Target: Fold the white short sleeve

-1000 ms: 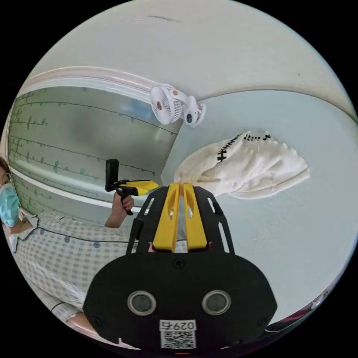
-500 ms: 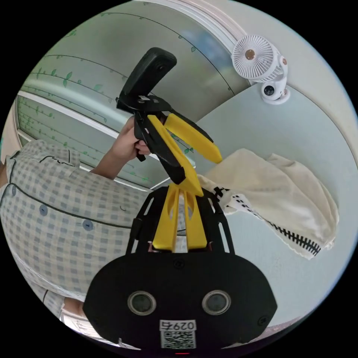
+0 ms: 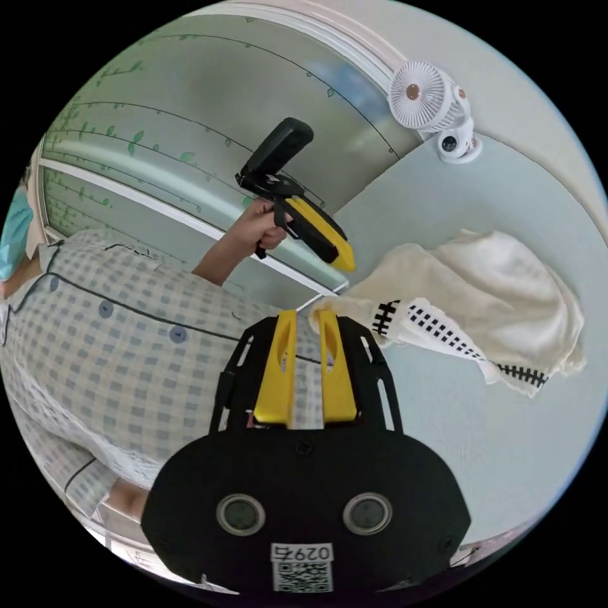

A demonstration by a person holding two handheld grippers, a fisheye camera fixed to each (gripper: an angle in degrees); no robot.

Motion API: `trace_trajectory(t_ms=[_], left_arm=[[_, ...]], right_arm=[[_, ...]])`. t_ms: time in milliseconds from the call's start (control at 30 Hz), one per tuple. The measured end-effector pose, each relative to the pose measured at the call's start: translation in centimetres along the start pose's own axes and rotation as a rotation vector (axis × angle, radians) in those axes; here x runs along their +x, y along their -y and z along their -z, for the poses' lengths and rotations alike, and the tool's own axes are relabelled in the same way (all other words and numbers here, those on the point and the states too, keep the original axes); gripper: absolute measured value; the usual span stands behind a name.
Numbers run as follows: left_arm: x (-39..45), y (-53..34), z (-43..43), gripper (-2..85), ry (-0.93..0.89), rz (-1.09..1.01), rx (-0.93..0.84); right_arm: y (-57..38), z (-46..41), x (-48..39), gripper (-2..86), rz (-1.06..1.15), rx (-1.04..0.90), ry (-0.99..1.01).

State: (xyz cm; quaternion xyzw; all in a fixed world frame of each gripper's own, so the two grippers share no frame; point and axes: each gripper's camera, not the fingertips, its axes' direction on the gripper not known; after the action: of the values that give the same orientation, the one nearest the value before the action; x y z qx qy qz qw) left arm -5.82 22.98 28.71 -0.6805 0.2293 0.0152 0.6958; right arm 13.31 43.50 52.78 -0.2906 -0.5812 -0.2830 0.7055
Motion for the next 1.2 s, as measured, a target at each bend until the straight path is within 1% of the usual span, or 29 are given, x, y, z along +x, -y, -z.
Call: trace_trajectory(t_ms=[33, 100, 167, 233, 300, 367, 400, 433, 500, 533, 600, 667, 733, 800, 833, 900, 933, 967, 1033, 1100, 1133, 1200], left_arm=[[0.0, -0.1, 0.4, -1.0, -0.02, 0.002, 0.012], [0.4, -0.2, 1.4, -0.9, -0.171, -0.024, 0.043], [1.0, 0.1, 1.7, -0.9, -0.237, -0.045, 0.077], [2.2, 0.6, 1.6, -0.8, -0.218, -0.059, 0.068], [4.6, 1.1, 1.3, -0.4, -0.142, -0.088, 0.051], [6.8, 1.6, 0.3, 0.4, -0.107, -0.12, 0.029], [8.0, 2.0, -0.8, 3.0, -0.074, -0.122, 0.002], [8.6, 2.2, -1.5, 4.4, -0.054, -0.121, -0.016], [11.2, 3.1, -4.9, 11.4, 0.068, -0.146, -0.108], [11.9, 3.3, -5.8, 12.4, 0.11, -0.161, -0.136], [14.4, 3.9, -9.2, 14.8, 0.285, -0.225, -0.245], [15.9, 4.2, -11.2, 16.9, 0.372, -0.266, -0.322], [17.8, 4.1, -11.7, 17.2, 0.446, -0.339, -0.35], [19.3, 3.7, -11.2, 14.7, 0.527, -0.395, -0.354], [19.4, 3.6, -11.0, 13.5, 0.543, -0.393, -0.354], [19.1, 2.9, -9.3, 6.3, 0.576, -0.349, -0.343], [18.8, 2.7, -8.8, 5.1, 0.559, -0.34, -0.345], [18.1, 2.2, -7.4, 2.6, 0.501, -0.293, -0.335], [16.8, 1.0, -4.4, 1.1, 0.392, -0.223, -0.287], [15.8, -1.2, 1.3, 0.0, 0.285, -0.152, -0.149], [15.7, -1.7, 3.0, -0.2, 0.257, -0.144, -0.106], [16.0, -3.9, 9.8, -0.6, 0.19, -0.121, 0.063]], right_arm=[[-0.4, 0.7, 0.4, 0.5, -0.024, 0.027, -0.013], [-1.3, 3.2, 1.7, -0.1, -0.112, 0.126, -0.006], [-1.0, 4.1, 2.2, -0.2, -0.156, 0.152, 0.001], [-0.7, 4.6, 2.8, -0.3, -0.21, 0.121, -0.058], [-1.1, 5.8, 3.9, -0.2, -0.307, 0.067, -0.197], [-2.2, 7.4, 5.0, 0.0, -0.395, 0.075, -0.265], [-3.2, 8.5, 6.0, 0.2, -0.448, 0.078, -0.284], [-3.6, 9.1, 6.5, 0.3, -0.473, 0.08, -0.29], [-5.2, 11.5, 8.3, 1.4, -0.567, 0.092, -0.307], [-5.5, 12.0, 8.7, 2.1, -0.591, 0.098, -0.304], [-6.2, 13.6, 10.0, 6.5, -0.668, 0.138, -0.235], [-6.1, 14.0, 10.5, 8.5, -0.683, 0.147, -0.161], [-5.8, 13.8, 10.4, 7.7, -0.675, 0.127, -0.12], [-5.8, 13.9, 9.7, 3.1, -0.712, 0.116, -0.038], [-6.1, 14.3, 9.3, 2.8, -0.722, 0.135, -0.023], [-7.6, 16.7, 6.5, 1.7, -0.706, 0.257, 0.007], [-8.1, 17.5, 5.7, 1.5, -0.698, 0.282, 0.015], [-9.3, 19.2, 4.0, 1.3, -0.682, 0.335, 0.028], [-11.2, 22.0, 1.1, 1.0, -0.639, 0.416, 0.04], [-13.2, 25.2, -3.5, 0.8, -0.551, 0.485, 0.048], [-13.6, 25.9, -4.8, 0.8, -0.524, 0.496, 0.047], [-14.7, 28.5, -10.0, 0.7, -0.401, 0.559, 0.062]])
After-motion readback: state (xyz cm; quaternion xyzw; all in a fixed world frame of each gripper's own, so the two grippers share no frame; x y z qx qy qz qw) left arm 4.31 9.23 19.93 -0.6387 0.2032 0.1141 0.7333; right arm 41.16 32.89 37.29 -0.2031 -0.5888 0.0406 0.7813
